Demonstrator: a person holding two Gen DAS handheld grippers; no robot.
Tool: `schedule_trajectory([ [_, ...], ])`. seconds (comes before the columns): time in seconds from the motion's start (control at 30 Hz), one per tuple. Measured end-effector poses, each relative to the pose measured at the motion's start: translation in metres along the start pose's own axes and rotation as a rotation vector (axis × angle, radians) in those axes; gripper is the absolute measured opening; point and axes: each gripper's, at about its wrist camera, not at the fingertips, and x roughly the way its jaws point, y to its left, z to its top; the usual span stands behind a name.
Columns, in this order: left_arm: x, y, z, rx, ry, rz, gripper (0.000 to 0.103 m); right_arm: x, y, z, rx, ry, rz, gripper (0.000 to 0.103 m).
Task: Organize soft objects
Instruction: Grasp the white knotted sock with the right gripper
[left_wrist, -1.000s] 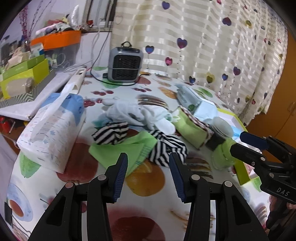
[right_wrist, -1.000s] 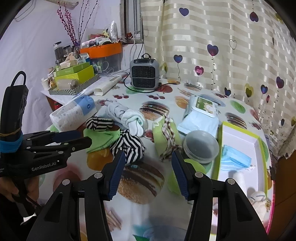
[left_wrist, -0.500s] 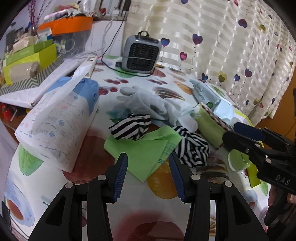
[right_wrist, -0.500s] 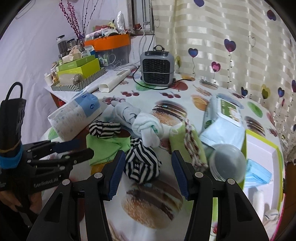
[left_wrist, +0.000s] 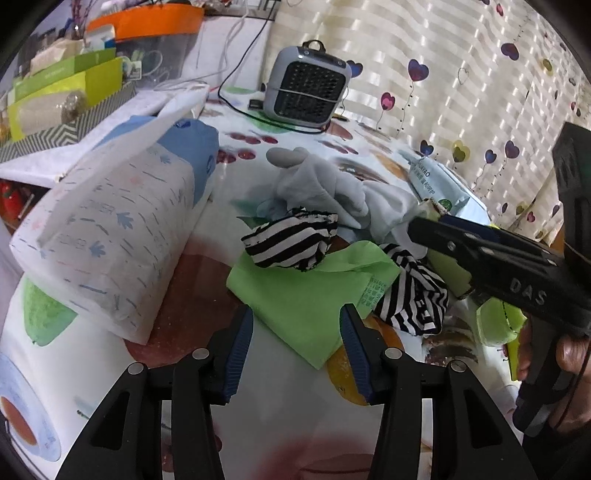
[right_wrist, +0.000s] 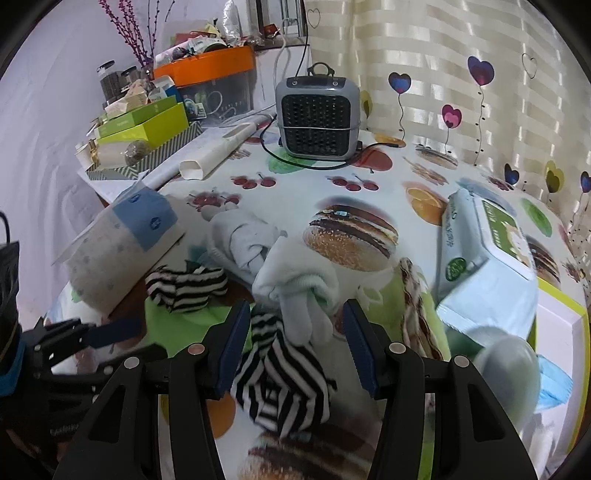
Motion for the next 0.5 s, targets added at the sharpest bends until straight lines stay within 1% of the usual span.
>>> schedule_trajectory([
  [0.17,0.004,0.001,0.001,0.004,-0.001,-0.011,0.050,0.016,-0.004,0.007,0.012,0.017,-0.008,0.053],
  [0.4,0.006,0.001,0.002,0.008,-0.012,-0.016,0.051,0.034,-0.001,0.011,-0.005,0.044,-0.017,0.053],
  [0.5,0.007,0.001,0.003,0.004,-0.012,-0.018,0.051,0.037,-0.003,0.014,0.015,0.051,-0.011,0.053],
])
